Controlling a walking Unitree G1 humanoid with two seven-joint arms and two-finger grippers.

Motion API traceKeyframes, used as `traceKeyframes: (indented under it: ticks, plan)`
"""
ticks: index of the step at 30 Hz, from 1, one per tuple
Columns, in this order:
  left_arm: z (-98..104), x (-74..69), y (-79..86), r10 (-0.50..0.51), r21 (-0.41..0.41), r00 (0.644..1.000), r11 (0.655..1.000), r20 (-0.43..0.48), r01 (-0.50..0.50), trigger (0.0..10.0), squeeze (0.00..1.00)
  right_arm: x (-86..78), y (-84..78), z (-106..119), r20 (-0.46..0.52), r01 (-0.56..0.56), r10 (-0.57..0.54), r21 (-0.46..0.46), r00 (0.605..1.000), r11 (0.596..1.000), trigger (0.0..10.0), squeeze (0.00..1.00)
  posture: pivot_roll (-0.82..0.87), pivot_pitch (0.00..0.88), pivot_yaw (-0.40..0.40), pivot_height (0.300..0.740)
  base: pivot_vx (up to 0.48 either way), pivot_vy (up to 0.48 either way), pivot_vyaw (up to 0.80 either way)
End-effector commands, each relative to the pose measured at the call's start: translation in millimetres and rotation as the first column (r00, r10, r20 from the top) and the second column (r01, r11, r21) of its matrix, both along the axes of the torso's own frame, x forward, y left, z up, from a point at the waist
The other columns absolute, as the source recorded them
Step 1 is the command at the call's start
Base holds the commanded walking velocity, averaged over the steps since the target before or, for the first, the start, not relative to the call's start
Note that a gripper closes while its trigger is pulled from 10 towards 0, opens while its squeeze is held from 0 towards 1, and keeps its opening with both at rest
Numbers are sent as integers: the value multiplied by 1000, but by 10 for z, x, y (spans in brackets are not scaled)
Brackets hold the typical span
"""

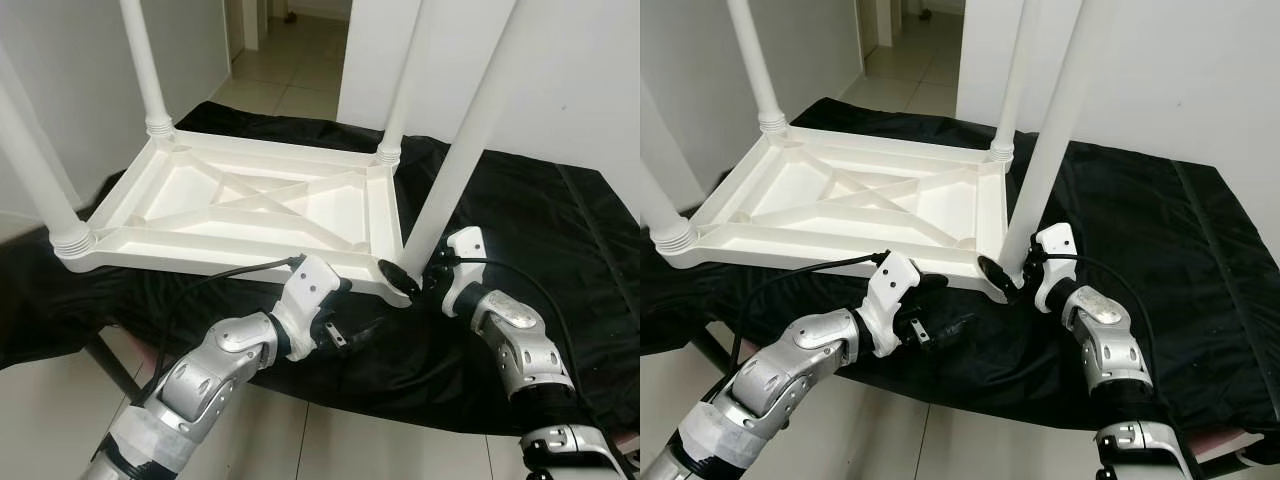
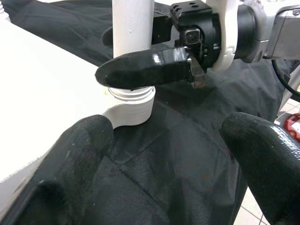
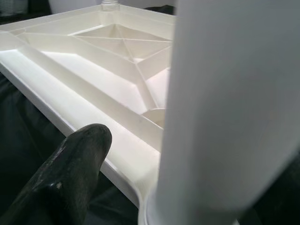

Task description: Building children table

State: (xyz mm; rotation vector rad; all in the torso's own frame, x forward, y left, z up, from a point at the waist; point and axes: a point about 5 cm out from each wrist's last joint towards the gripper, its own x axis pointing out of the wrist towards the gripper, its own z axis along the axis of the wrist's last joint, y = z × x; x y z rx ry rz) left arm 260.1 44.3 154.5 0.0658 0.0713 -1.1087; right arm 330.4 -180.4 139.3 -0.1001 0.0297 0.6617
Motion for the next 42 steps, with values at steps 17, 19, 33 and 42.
traceKeyframes:
  ticks: [17,19,33,42]
  plan:
    - [27,-13,3,-60,8,998,998,14,60,10000,0,137,29,-131,-93,-96,93,-36,991,995,0,0,23,0,-98,740,0,0,0]
    - [23,-23,0,-58,6,998,998,12,58,10000,0,124,3,-162,-106,-99,95,-27,990,995,0,0,23,0,-97,740,0,0,0]
    - [23,-13,-7,-61,6,998,998,11,61,10000,0,158,-31,-136,-106,77,-74,25,992,997,10000,0,8,0,-94,740,0,0,0]
    - [18,-22,-18,-72,2,997,997,5,72,10000,0,122,24,-131,-142,446,-430,112,892,888,10000,0,-8,0,-82,740,0,0,0]
